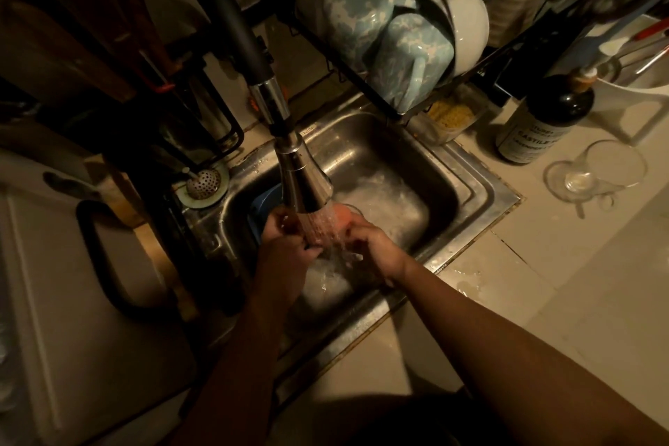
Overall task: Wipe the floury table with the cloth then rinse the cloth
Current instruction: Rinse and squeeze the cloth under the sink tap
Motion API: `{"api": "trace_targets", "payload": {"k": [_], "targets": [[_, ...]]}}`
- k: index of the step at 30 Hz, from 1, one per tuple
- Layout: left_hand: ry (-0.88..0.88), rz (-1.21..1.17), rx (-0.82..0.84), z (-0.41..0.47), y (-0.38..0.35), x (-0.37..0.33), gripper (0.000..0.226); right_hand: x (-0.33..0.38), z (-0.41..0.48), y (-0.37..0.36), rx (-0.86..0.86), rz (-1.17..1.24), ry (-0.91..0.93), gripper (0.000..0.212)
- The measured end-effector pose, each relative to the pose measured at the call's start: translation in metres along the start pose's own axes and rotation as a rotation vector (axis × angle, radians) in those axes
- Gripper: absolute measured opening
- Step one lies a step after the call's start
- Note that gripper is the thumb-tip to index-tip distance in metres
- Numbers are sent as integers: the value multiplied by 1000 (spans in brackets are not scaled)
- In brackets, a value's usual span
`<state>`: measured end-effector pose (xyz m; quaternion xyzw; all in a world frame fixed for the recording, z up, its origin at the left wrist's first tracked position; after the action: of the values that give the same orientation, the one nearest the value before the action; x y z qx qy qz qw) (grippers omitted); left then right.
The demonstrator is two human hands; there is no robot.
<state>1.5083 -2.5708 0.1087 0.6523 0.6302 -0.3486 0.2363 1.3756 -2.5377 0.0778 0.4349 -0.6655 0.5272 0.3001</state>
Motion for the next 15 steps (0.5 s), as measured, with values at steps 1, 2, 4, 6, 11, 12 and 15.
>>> {"api": "trace_targets", "payload": {"k": [1, 2, 4, 6, 11, 12, 15], "targets": [[-21, 59, -11, -1, 0, -3, 54, -4, 1, 2, -16, -15, -5, 37], [-27, 89, -10, 0, 1, -1, 53, -5, 1, 2, -33, -57, -3, 35], [-3, 70, 8, 5, 3, 3, 52, -2, 5, 2, -80, -144, 60, 29], [40, 32, -19, 5, 7, 6, 49, 4, 11, 9, -136, -287, 167, 19], [22, 215, -66, 5, 9, 1, 40, 12, 14, 12, -82, -480, 282, 21], [34, 239, -92, 8, 15, 2, 35, 13, 13, 14, -85, -466, 279, 20], [69, 255, -133, 12, 29, 4, 36, 14, 11, 23, -113, -385, 263, 15]]}}
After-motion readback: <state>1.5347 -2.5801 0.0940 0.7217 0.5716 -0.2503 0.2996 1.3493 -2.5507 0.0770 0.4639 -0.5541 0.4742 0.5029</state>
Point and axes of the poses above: each hand's wrist, its own z-axis towards the middle knuckle, its own y-axis out of the back of the hand, x = y × z, the point moved 10 cm from there along z, towards the middle knuckle, and after that the axes turned 14 degrees about y, right-handed, at the moved point
